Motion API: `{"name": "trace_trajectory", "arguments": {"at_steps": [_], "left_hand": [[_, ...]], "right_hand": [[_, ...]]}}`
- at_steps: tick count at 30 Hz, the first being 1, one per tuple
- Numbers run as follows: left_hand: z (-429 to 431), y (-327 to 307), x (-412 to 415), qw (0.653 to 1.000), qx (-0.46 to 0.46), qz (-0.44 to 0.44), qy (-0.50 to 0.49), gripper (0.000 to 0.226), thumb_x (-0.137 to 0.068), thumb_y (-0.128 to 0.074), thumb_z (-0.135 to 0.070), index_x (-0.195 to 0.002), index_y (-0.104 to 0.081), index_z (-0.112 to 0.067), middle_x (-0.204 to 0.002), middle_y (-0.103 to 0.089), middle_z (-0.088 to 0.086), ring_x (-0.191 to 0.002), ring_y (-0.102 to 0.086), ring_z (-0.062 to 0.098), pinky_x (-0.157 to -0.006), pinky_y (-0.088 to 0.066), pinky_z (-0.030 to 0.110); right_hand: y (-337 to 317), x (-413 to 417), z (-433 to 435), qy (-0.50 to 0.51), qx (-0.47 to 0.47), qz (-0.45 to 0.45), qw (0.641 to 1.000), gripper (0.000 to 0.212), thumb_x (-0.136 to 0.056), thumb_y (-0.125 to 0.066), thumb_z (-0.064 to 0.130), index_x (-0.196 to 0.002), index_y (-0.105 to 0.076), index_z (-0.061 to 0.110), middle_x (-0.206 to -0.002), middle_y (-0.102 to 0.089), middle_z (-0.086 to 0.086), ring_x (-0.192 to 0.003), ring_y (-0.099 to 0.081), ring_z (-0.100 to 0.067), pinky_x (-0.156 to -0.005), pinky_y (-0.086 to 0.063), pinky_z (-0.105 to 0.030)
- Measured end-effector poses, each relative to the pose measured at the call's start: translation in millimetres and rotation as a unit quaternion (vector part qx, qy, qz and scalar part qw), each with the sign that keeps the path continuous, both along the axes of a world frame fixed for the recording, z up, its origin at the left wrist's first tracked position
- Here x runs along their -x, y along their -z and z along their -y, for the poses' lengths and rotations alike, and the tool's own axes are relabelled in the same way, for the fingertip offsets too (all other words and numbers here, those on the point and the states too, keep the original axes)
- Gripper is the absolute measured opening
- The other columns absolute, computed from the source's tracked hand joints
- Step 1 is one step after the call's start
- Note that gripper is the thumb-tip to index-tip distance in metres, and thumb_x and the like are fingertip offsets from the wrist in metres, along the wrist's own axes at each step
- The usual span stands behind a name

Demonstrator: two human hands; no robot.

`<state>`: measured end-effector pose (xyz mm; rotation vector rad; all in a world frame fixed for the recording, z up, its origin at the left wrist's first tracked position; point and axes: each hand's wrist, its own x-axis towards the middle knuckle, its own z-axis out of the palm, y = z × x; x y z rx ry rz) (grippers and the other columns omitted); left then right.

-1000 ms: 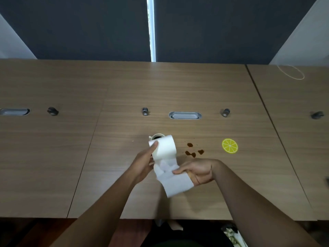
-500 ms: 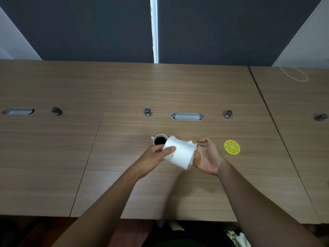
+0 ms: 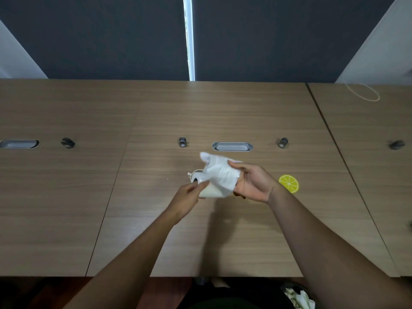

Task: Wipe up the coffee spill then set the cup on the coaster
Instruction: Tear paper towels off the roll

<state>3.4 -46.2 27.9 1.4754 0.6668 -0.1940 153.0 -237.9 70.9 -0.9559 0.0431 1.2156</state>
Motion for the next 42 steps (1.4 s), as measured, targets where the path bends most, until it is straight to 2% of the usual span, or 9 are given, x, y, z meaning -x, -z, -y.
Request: {"name": "trace_trajectory", "arguments": {"at_steps": [6,11,15,18,20,22,26,31,42], "left_hand": [[-6.5,-32.6,-28.8,0.976,0.170,0.079,-0.113,0.051,-0.102,-0.048,-0.055,-0.124,-0.078,-0.020,-0.121,-0.078,0.008,-0.111,-0.066,0.026,-0.096,-0.050,0.041],[-9.7,-42.6,-30.0,0.977,0.184,0.077,-0.075,0.038,-0.104,-0.065,-0.042,-0.131,-0.073,-0.016,-0.128,-0.079,0.012,-0.116,-0.073,0.030,-0.106,-0.056,0.051],[-8.3,-34.7,-17.2,0.989,0.117,0.063,-0.062,0.029,-0.103,-0.066,-0.035,-0.123,-0.078,-0.018,-0.124,-0.083,0.009,-0.116,-0.076,0.028,-0.096,-0.064,0.044],[-4.0,-28.3,-8.8,0.992,0.092,0.060,-0.057,0.027,-0.104,-0.065,-0.030,-0.117,-0.081,-0.013,-0.110,-0.085,0.005,-0.103,-0.076,0.022,-0.086,-0.063,0.038],[-2.9,-23.8,-5.9,0.995,0.070,0.060,-0.048,0.029,-0.101,-0.069,-0.035,-0.110,-0.084,-0.013,-0.109,-0.085,0.007,-0.102,-0.076,0.021,-0.092,-0.063,0.044],[-4.3,-20.4,-3.1,0.997,0.040,0.055,-0.027,0.032,-0.094,-0.072,-0.045,-0.103,-0.087,-0.018,-0.109,-0.085,0.007,-0.099,-0.076,0.019,-0.100,-0.062,0.051],[-9.3,-17.8,-0.4,0.999,-0.007,0.052,0.016,0.027,-0.097,-0.072,-0.050,-0.096,-0.087,-0.028,-0.100,-0.084,-0.007,-0.097,-0.075,0.015,-0.105,-0.059,0.054],[-11.0,-15.2,5.4,0.996,-0.044,0.062,0.057,0.029,-0.103,-0.071,-0.048,-0.087,-0.085,-0.028,-0.089,-0.079,-0.017,-0.082,-0.069,0.001,-0.079,-0.051,0.024],[-31.3,20.6,41.2,0.990,-0.109,0.017,0.089,0.042,-0.098,-0.076,-0.048,-0.086,-0.079,-0.008,-0.086,-0.080,0.000,-0.074,-0.069,0.007,-0.071,-0.051,0.025]], "right_hand": [[38.3,22.6,10.0,-0.242,0.114,0.009,0.964,0.052,-0.110,-0.062,0.015,-0.159,-0.057,0.000,-0.165,-0.058,-0.025,-0.159,-0.049,-0.043,-0.134,-0.038,-0.057],[59.7,18.0,9.1,-0.001,0.180,0.008,0.984,0.041,-0.115,-0.049,0.006,-0.151,-0.065,-0.003,-0.132,-0.082,-0.021,-0.118,-0.082,-0.036,-0.098,-0.068,-0.051],[31.3,3.4,13.5,0.169,0.064,-0.035,0.983,0.042,-0.111,-0.043,0.007,-0.130,-0.080,0.002,-0.126,-0.084,-0.014,-0.092,-0.085,-0.026,-0.069,-0.070,-0.036],[12.9,1.7,16.2,0.166,-0.029,-0.078,0.983,0.051,-0.083,-0.044,0.012,-0.109,-0.086,0.000,-0.133,-0.081,-0.019,-0.106,-0.081,-0.033,-0.086,-0.066,-0.037],[8.4,0.4,16.5,0.115,-0.055,-0.084,0.988,0.072,-0.076,-0.047,0.023,-0.137,-0.075,-0.002,-0.167,-0.057,-0.016,-0.136,-0.059,-0.032,-0.100,-0.050,-0.041],[7.8,2.8,13.0,0.084,-0.046,-0.072,0.993,0.078,-0.089,-0.052,0.038,-0.156,-0.061,0.000,-0.175,-0.046,-0.016,-0.145,-0.053,-0.032,-0.110,-0.046,-0.043],[11.0,14.7,-4.8,0.068,0.020,0.024,0.997,0.062,-0.109,-0.064,0.051,-0.153,-0.067,0.008,-0.155,-0.070,-0.016,-0.143,-0.069,-0.028,-0.122,-0.050,-0.047],[16.5,15.5,-17.2,0.099,0.133,0.078,0.983,0.041,-0.108,-0.074,0.021,-0.143,-0.072,0.001,-0.134,-0.082,-0.018,-0.119,-0.082,-0.028,-0.096,-0.067,-0.041],[12.0,-8.7,-16.7,0.128,0.198,0.069,0.969,0.040,-0.106,-0.076,0.024,-0.141,-0.070,0.005,-0.122,-0.086,-0.015,-0.099,-0.085,-0.030,-0.074,-0.070,-0.042]]}}
